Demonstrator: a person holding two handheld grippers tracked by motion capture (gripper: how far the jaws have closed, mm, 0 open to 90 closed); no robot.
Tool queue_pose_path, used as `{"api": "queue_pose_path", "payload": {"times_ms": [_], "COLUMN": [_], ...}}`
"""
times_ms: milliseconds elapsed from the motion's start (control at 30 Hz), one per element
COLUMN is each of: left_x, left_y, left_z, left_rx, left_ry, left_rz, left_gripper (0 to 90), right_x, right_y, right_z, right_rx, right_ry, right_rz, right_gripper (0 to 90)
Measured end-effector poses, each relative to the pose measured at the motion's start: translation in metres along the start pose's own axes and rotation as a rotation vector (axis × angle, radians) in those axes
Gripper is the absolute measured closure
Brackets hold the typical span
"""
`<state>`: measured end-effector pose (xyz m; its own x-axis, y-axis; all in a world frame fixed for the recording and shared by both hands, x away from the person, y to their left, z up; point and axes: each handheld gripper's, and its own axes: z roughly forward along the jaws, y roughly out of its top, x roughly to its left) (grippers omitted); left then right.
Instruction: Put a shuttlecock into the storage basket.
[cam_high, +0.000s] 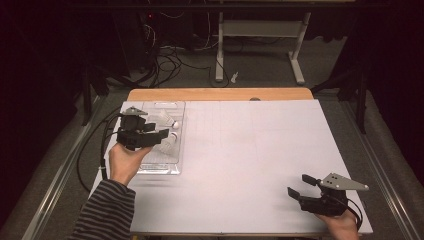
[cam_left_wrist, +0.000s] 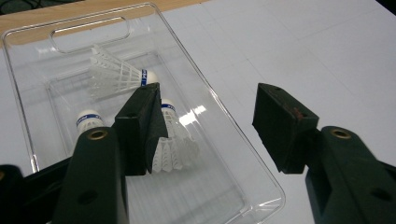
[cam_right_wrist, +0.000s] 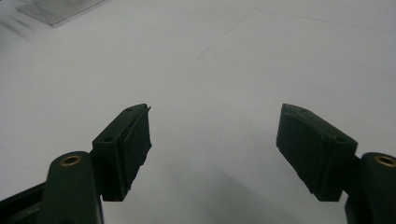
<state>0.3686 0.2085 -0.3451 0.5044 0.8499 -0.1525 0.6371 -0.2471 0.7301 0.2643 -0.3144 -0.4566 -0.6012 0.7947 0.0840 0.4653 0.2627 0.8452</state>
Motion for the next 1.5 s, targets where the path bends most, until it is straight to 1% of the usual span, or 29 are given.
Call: {"api": "queue_pose_path", "payload": {"times_ms": [167, 733, 867, 1200, 1500], "left_x": [0.000, -0.003, -0.004, -0.009, -0.014], "left_y": [-0.004, -0.017, -0.020, -0.024, -0.030], "left_z": [-0.002, -0.011, -0.012, -0.014, -0.015], "left_rx": [0.000, -0.030, -0.033, -0.031, -0.027], "left_ry": [-0.006, -0.026, -0.030, -0.038, -0.051], "left_rz": [-0.003, -0.018, -0.020, -0.003, 0.003], "left_gripper": [43.1, 43.1, 43.1, 42.8, 42.6], "right_x": [0.000, 0.000, 0.000, 0.000, 0.000], "right_y": [0.000, 0.000, 0.000, 0.000, 0.000], "right_z": [0.000, 0.000, 0.000, 0.000, 0.000], "right_rx": [0.000, 0.000, 0.000, 0.000, -0.001], "right_ry": [0.000, -0.001, 0.001, 0.000, 0.000], "right_rz": [0.000, 0.004, -0.002, -0.001, -0.002], "right_gripper": [26.8, 26.7, 26.7, 26.7, 26.7]}}
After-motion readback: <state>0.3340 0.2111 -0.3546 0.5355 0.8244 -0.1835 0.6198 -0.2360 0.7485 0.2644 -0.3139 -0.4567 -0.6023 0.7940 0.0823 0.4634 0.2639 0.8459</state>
